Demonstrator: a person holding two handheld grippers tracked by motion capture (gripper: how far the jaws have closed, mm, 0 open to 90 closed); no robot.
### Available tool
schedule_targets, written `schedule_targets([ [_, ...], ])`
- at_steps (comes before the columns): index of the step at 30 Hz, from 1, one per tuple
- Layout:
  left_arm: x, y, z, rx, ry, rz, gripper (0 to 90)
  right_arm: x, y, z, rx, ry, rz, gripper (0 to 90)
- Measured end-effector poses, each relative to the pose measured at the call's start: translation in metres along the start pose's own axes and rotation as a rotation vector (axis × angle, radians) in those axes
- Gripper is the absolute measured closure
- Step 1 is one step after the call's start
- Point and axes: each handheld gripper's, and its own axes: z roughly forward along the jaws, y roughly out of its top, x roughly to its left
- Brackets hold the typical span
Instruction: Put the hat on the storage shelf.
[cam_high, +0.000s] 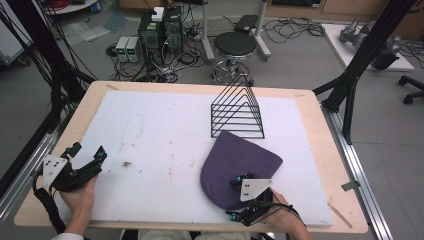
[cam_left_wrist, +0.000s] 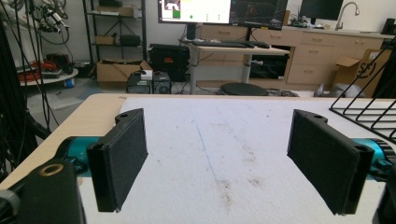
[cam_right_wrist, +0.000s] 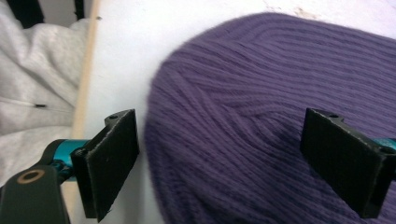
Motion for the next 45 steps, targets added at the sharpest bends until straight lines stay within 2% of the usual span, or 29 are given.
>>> schedule_targets([
  [1, 0.0001, 0.0, 0.0, 0.0, -0.002, 0.001, 20.1, -0.0014, -0.0005, -0.0005, 0.0, -0.017, -0.002, 11.3],
  [4, 0.0, -0.0002, 0.0002, 0.005, -0.007, 0.0, 20.1, -0.0046, -0.002, -0.0009, 0.005, -0.031, 0.013, 11.4],
  [5, -0.0005, -0.0004, 0.0004, 0.006, -0.011, -0.003, 20.1, -0.0054, -0.002, -0.0007, 0.007, -0.038, 0.014, 14.1],
  [9, -0.0017, -0.0002, 0.0001, 0.003, -0.016, 0.003, 20.1, -0.0066, -0.0025, -0.0013, 0.009, -0.025, 0.024, 19.1],
  [12, -0.0018, -0.0001, 0.0, 0.003, -0.018, 0.004, 20.3, -0.0078, -0.0031, -0.0022, 0.004, -0.023, 0.05, 31.1],
  [17, -0.0012, -0.0003, -0.0001, 0.003, -0.018, -0.003, 20.4, -0.009, -0.0036, -0.0045, 0.004, -0.08, 0.071, 56.2],
  [22, -0.0025, -0.0002, 0.0, 0.001, -0.026, 0.003, 20.4, -0.008, -0.0017, -0.0049, 0.02, -0.121, 0.074, 68.1],
  [29, -0.0019, -0.0003, 0.0002, 0.0, -0.024, 0.0, 20.4, -0.0087, -0.0014, -0.0056, 0.019, -0.122, 0.094, 69.6],
  [40, -0.0039, -0.0006, 0.0004, 0.004, -0.03, 0.002, 20.6, -0.0063, -0.0004, -0.0052, 0.021, -0.138, 0.084, 69.6],
  [45, -0.0051, -0.0008, 0.001, 0.005, -0.04, 0.006, 20.7, -0.0056, 0.0025, -0.0068, 0.003, -0.162, 0.081, 69.6],
])
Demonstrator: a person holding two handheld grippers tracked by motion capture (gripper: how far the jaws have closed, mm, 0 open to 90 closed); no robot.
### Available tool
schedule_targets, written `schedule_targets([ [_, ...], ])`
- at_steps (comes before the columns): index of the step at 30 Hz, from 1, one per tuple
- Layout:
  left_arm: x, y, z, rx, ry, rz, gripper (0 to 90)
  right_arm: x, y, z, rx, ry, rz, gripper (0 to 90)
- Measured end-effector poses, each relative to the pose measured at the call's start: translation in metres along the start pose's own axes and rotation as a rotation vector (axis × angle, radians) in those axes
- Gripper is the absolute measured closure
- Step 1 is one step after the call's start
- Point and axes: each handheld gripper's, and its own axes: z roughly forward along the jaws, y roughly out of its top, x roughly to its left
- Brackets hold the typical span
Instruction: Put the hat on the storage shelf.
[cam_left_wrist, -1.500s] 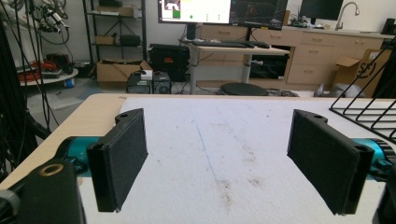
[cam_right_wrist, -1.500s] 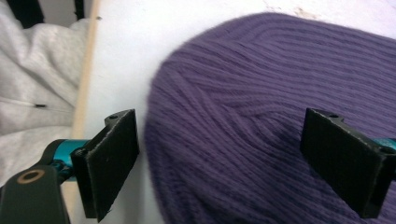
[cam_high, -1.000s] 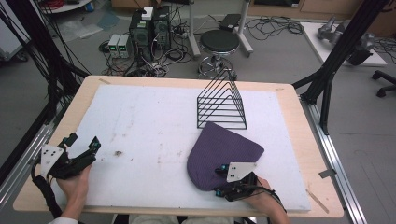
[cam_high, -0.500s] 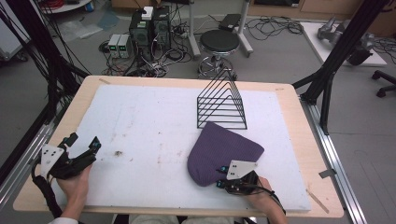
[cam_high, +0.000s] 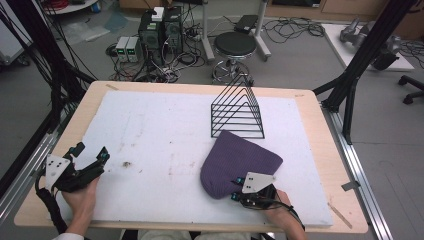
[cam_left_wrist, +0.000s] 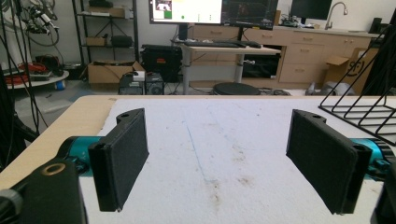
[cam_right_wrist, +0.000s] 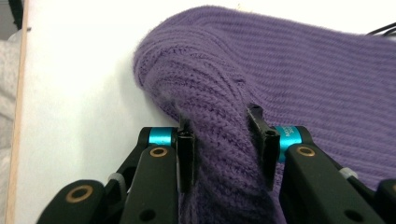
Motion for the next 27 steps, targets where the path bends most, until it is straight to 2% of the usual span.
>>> schedule_targets([
  [5, 0.0, 0.0, -0.001, -0.002, 0.003, 0.0, 20.7, -0.004, 0.007, -0.008, -0.077, -0.05, 0.058, 69.7],
  [11, -0.001, 0.0, -0.002, -0.007, 0.002, -0.002, 20.8, -0.009, 0.019, -0.019, -0.184, -0.133, 0.111, 69.3],
  [12, -0.001, 0.0, -0.002, -0.007, 0.002, -0.002, 20.8, -0.009, 0.019, -0.019, -0.184, -0.133, 0.111, 69.3],
  [13, -0.001, 0.0, -0.002, -0.007, 0.002, -0.003, 20.8, -0.009, 0.021, -0.021, -0.206, -0.145, 0.12, 69.1],
  [16, 0.0, 0.0, -0.002, -0.005, 0.002, -0.005, 21.1, -0.012, 0.028, -0.028, -0.264, -0.203, 0.15, 69.1],
  [22, 0.0, 0.001, -0.004, -0.008, 0.002, -0.006, 21.1, -0.013, 0.031, -0.03, -0.28, -0.217, 0.161, 69.3],
  [27, 0.0, 0.001, -0.004, -0.013, 0.006, -0.01, 21.0, -0.015, 0.036, -0.036, -0.322, -0.248, 0.172, 69.3],
])
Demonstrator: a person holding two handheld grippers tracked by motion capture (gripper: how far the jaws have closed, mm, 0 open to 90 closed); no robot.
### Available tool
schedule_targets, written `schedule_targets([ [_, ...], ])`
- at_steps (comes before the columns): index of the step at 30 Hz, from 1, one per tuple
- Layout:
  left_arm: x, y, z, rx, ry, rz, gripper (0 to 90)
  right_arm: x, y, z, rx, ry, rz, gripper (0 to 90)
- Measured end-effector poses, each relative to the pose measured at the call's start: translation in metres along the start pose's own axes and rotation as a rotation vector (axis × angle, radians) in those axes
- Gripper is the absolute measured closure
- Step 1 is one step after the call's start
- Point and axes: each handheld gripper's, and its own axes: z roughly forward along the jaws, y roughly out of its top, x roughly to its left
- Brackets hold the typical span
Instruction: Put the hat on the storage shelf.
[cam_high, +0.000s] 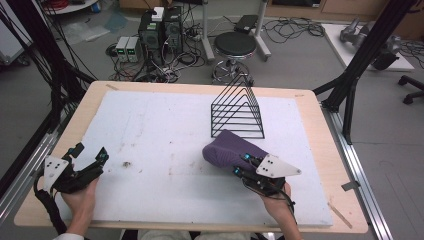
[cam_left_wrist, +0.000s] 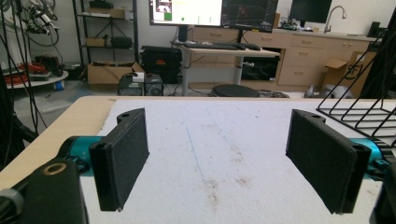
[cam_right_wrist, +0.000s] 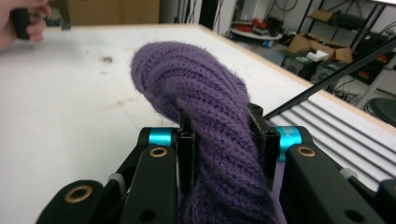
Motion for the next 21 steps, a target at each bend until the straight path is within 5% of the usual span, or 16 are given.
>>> schedule_targets([
  [13, 0.0, 0.0, 0.0, -0.002, -0.005, -0.004, 21.0, -0.004, 0.013, -0.008, -0.146, -0.126, 0.058, 69.5],
  [17, 0.0, 0.0, 0.0, -0.003, -0.002, -0.008, 21.0, -0.004, 0.017, -0.01, -0.2, -0.176, 0.013, 69.2],
  [21, 0.0, 0.0, -0.001, -0.01, 0.001, -0.008, 21.0, -0.004, 0.021, -0.011, -0.245, -0.213, 0.024, 69.2],
])
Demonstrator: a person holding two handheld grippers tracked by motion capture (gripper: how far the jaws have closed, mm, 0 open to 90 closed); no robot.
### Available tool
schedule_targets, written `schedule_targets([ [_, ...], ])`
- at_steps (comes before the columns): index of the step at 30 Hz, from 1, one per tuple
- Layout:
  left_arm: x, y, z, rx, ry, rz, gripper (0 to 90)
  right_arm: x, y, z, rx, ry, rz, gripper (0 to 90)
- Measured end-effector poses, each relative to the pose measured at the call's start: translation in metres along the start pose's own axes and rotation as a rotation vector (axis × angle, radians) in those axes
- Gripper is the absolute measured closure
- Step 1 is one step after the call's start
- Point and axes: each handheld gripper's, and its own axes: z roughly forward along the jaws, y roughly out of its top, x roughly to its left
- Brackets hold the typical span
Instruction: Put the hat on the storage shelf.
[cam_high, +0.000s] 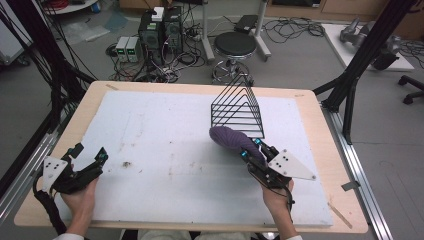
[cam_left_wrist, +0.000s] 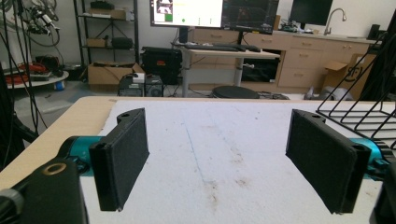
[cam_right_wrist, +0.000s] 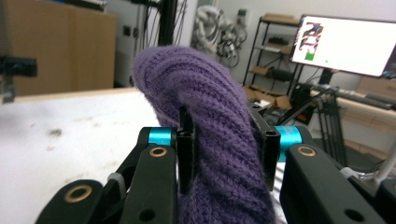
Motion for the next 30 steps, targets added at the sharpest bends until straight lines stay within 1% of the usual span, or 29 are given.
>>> schedule_targets([
  [1, 0.0, 0.0, 0.0, 0.001, 0.001, 0.0, 21.0, 0.0, 0.0, 0.0, 0.0, 0.0, 0.0, 69.2],
  [2, 0.0, 0.0, 0.0, 0.002, 0.001, 0.001, 21.0, 0.0, 0.001, 0.0, -0.012, -0.004, 0.002, 69.1],
  [3, 0.0, 0.0, 0.0, 0.0, 0.001, 0.001, 21.0, 0.0, 0.004, 0.001, -0.031, -0.027, 0.009, 69.2],
  [4, 0.0, 0.0, 0.0, 0.0, 0.001, 0.002, 21.0, 0.0, 0.006, 0.001, -0.046, -0.033, 0.012, 69.3],
  [5, 0.0, 0.0, -0.001, 0.0, 0.001, 0.004, 21.0, 0.0, 0.006, 0.001, -0.046, -0.033, 0.012, 69.3],
  [6, 0.0, 0.0, -0.001, -0.004, 0.001, 0.0, 21.0, 0.001, 0.01, 0.002, -0.067, -0.057, 0.011, 69.3],
  [7, 0.0, 0.0, -0.001, -0.005, 0.001, -0.002, 21.0, 0.002, 0.012, 0.003, -0.075, -0.065, 0.001, 69.3],
  [8, 0.0, 0.0, -0.001, -0.007, -0.001, -0.002, 21.0, 0.003, 0.014, 0.004, -0.085, -0.068, -0.012, 69.4],
  [10, 0.0, 0.001, -0.002, -0.014, -0.001, -0.001, 20.7, 0.005, 0.018, 0.005, -0.107, -0.079, -0.02, 69.5],
  [11, 0.0, 0.001, -0.003, -0.018, 0.002, 0.002, 20.5, 0.005, 0.018, 0.005, -0.107, -0.079, -0.02, 69.5],
  [15, 0.001, 0.001, -0.003, -0.019, 0.009, -0.003, 19.6, 0.008, 0.027, 0.006, -0.167, -0.099, -0.026, 69.9],
  [17, 0.001, 0.001, -0.003, -0.019, 0.009, -0.003, 19.6, 0.009, 0.029, 0.006, -0.175, -0.107, -0.02, 69.9],
  [18, 0.001, 0.001, -0.003, -0.017, 0.009, -0.002, 19.5, 0.009, 0.032, 0.008, -0.193, -0.115, -0.018, 70.0],
  [19, 0.001, 0.001, -0.003, -0.018, 0.008, -0.002, 19.5, 0.009, 0.032, 0.008, -0.193, -0.115, -0.018, 70.0],
  [20, 0.001, 0.001, -0.003, -0.018, 0.007, -0.003, 19.5, 0.009, 0.035, 0.011, -0.213, -0.122, -0.008, 70.0],
  [23, 0.001, 0.001, -0.003, -0.019, 0.004, 0.0, 19.5, 0.01, 0.038, 0.013, -0.228, -0.129, -0.007, 70.1],
  [25, 0.001, 0.001, -0.002, -0.022, 0.007, 0.001, 19.5, 0.012, 0.044, 0.018, -0.251, -0.132, -0.008, 70.3],
  [30, 0.001, 0.001, -0.002, -0.027, -0.002, -0.002, 19.5, 0.015, 0.051, 0.022, -0.267, -0.127, -0.017, 70.3],
])
